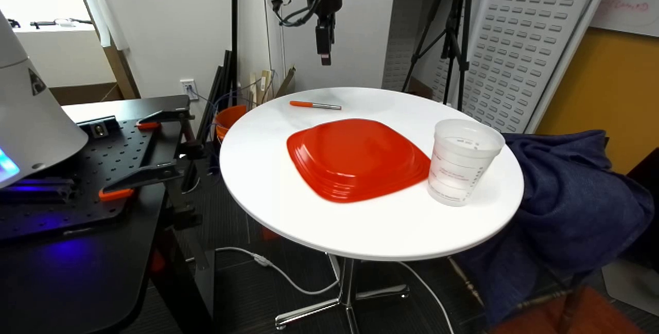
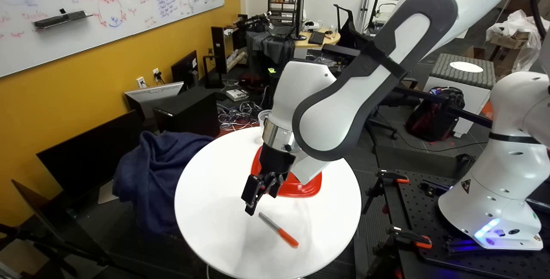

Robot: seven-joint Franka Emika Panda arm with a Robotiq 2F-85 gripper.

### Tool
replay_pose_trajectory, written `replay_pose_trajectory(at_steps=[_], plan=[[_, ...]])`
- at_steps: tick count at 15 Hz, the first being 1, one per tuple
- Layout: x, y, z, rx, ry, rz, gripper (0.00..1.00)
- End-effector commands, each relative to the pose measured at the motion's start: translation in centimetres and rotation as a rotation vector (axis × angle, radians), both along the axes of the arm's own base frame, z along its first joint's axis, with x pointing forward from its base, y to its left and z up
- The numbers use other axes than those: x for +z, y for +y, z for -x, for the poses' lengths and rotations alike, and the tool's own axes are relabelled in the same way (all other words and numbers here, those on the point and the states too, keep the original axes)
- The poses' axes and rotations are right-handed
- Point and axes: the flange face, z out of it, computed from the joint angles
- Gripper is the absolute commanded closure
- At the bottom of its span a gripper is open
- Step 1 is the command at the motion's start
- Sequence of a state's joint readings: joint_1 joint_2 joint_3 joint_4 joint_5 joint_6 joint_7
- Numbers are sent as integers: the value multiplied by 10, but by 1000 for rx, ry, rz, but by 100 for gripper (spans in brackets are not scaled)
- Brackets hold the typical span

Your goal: Put the pen in the cup

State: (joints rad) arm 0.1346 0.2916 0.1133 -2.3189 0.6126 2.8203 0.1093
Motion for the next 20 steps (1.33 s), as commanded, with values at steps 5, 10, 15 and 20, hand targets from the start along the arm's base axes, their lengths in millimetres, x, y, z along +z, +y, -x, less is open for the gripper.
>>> replay_pose_trajectory(at_steps=[5,10,15,20], plan=[[-29,1,-12,-68,68,-2,0],[-48,0,-15,-102,109,3,0],[-63,2,-11,-119,148,8,0],[-70,4,-4,-135,169,18,0]])
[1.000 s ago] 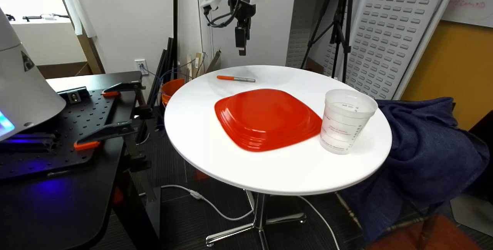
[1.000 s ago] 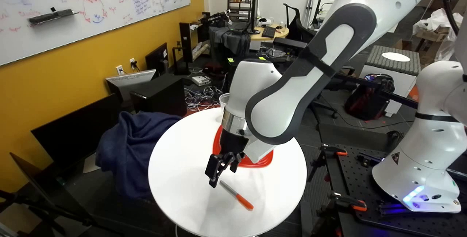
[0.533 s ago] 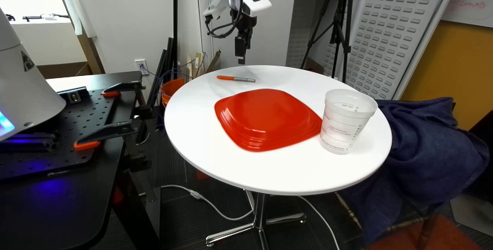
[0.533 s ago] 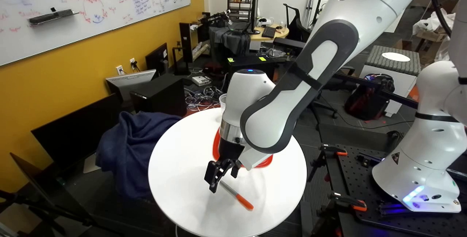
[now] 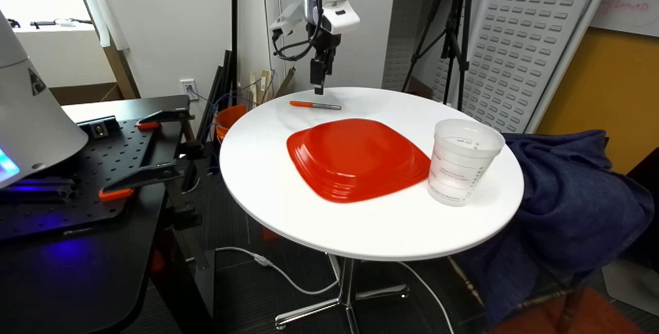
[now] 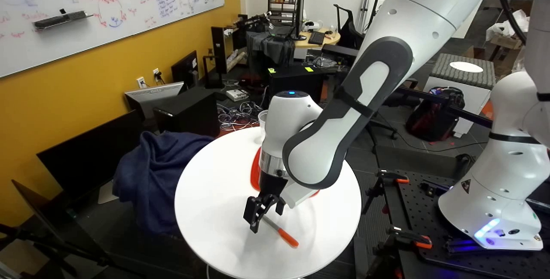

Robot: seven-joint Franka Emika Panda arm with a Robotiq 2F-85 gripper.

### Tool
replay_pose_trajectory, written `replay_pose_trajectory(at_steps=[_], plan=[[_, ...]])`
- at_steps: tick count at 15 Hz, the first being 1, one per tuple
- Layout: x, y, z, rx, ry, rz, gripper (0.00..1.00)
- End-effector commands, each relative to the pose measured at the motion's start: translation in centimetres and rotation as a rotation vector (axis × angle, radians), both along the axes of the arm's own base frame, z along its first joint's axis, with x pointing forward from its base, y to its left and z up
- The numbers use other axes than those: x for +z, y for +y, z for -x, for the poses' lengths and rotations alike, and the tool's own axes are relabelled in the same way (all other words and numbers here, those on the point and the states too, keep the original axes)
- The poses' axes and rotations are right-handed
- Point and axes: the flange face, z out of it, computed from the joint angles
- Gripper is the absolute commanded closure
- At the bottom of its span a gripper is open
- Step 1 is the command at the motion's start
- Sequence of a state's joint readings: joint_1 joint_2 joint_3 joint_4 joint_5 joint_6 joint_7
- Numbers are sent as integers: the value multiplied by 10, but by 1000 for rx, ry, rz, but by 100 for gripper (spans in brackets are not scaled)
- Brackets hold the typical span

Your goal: Put the pen in the cup

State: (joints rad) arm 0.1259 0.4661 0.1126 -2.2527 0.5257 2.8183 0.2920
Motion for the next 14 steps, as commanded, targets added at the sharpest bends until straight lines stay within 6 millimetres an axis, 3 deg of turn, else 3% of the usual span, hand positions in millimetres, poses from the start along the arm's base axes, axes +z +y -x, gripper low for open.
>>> replay_pose_trajectory(at_steps=[1,11,14], plan=[[-2,3,2,-33,31,2,0],[-24,-5,10,-73,96,8,0],[-28,-8,10,-86,109,14,10]])
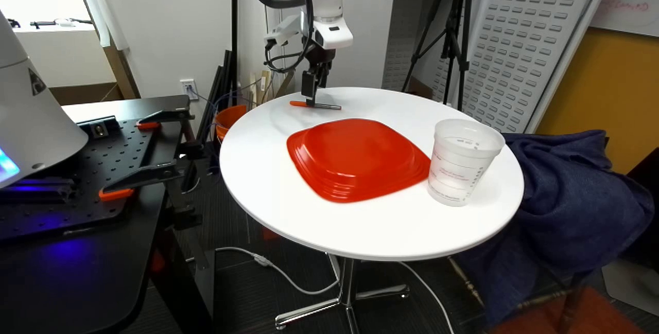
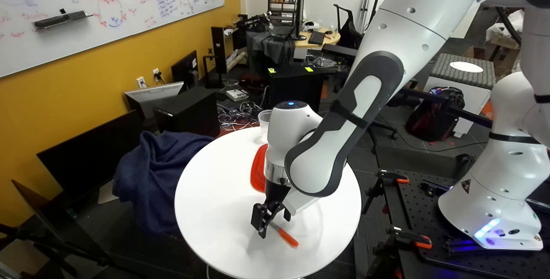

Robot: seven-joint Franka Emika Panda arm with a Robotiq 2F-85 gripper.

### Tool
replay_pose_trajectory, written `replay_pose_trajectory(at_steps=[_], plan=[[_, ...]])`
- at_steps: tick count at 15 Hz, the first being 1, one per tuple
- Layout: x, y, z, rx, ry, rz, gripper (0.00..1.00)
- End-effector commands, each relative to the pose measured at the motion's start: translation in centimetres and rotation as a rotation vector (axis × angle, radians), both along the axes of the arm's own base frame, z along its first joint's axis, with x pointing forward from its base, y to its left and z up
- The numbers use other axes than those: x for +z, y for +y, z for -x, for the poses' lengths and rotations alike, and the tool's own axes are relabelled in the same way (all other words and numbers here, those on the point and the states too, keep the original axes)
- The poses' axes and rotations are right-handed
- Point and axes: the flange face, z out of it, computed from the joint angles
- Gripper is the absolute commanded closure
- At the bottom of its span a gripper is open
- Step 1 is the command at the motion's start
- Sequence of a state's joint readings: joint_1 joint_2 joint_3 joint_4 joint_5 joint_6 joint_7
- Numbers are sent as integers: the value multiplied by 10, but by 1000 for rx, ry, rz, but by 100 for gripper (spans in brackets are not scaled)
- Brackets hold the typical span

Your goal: Put the pen in the cup

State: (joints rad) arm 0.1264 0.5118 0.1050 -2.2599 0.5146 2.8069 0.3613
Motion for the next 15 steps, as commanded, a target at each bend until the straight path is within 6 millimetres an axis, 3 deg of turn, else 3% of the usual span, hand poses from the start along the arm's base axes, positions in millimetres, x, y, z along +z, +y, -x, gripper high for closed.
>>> replay_pose_trajectory(at_steps=[1,12,13,14,15], plan=[[-1,-4,-1,-28,35,7,17],[-8,-12,-3,-103,48,148,22],[-7,-10,-4,-103,47,157,31],[-7,-9,-4,-103,47,163,47],[-7,-8,-4,-101,46,167,48]])
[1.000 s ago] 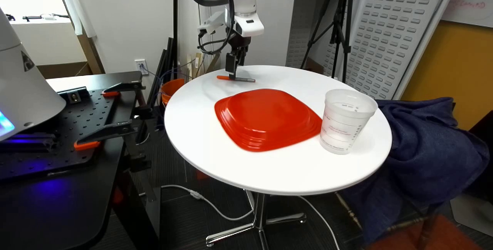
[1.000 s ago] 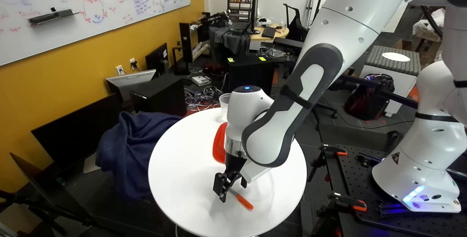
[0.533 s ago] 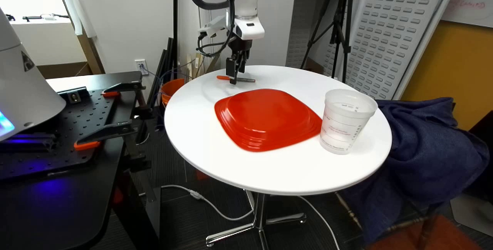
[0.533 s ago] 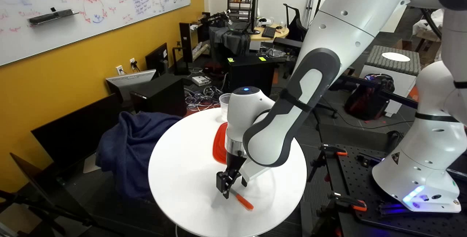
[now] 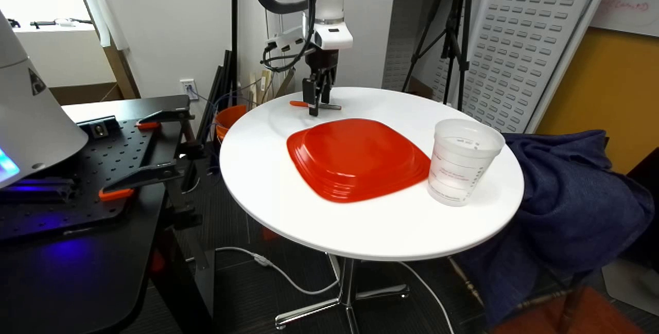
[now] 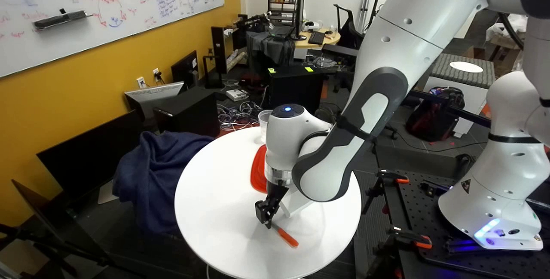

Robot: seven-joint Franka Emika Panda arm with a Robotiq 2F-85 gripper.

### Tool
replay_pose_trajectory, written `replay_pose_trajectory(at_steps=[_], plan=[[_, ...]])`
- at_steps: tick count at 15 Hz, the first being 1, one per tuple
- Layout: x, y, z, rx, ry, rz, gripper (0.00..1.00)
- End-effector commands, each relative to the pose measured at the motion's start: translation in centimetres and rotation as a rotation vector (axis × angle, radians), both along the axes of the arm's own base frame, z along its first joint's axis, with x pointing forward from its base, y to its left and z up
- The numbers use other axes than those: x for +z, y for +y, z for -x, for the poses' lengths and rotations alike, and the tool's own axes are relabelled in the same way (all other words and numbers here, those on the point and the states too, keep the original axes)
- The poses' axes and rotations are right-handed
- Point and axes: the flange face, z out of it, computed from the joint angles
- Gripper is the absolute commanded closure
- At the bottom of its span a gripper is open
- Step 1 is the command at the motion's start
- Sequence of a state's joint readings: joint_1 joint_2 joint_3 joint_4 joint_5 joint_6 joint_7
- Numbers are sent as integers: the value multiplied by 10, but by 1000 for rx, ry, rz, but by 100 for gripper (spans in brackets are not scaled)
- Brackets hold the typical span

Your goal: Put the pen in the cup

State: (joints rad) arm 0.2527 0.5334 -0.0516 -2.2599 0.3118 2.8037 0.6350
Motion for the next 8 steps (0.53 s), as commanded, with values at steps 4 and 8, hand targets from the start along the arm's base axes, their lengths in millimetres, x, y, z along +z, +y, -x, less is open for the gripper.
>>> replay_pose_trajectory(at_steps=[4,8], plan=[[4,7,-5,-6,10,33,79],[5,7,-6,6,8,35,100]])
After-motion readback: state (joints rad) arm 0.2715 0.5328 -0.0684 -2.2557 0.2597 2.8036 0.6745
